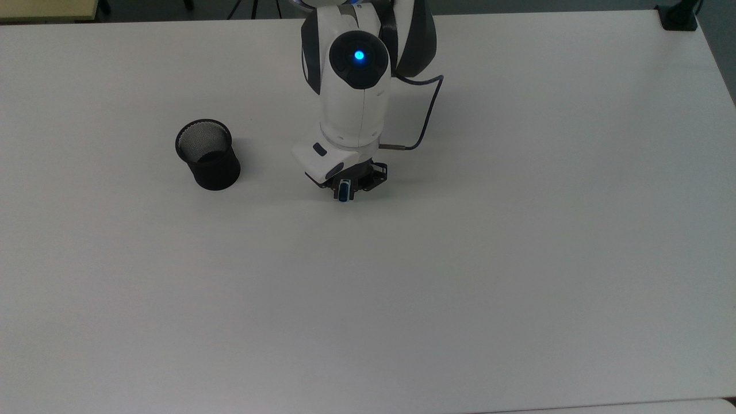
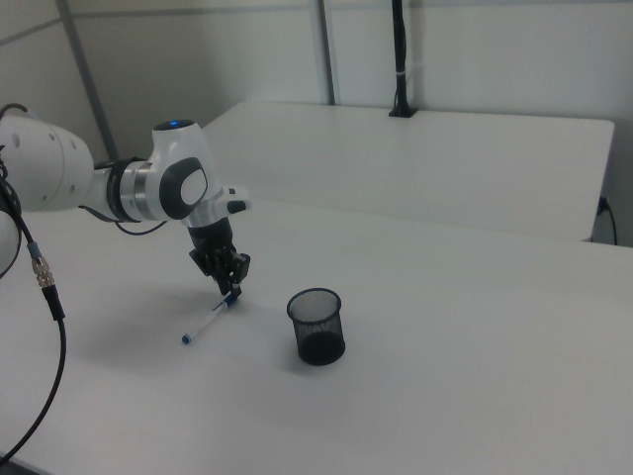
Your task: Remove the marker
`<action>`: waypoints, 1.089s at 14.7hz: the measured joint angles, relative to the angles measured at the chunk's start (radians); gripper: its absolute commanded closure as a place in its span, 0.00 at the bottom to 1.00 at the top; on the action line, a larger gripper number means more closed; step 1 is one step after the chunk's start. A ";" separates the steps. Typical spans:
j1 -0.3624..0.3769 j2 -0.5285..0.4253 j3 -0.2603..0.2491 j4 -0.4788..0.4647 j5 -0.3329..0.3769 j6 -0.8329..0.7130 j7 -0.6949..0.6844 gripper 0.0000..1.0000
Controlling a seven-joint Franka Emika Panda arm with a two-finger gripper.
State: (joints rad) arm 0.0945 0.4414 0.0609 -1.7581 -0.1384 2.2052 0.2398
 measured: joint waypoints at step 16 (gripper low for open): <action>-0.084 -0.398 -0.011 0.046 0.021 -0.385 0.009 0.00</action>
State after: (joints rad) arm 0.0101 0.0431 0.0496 -1.7121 -0.1174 1.8198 0.2483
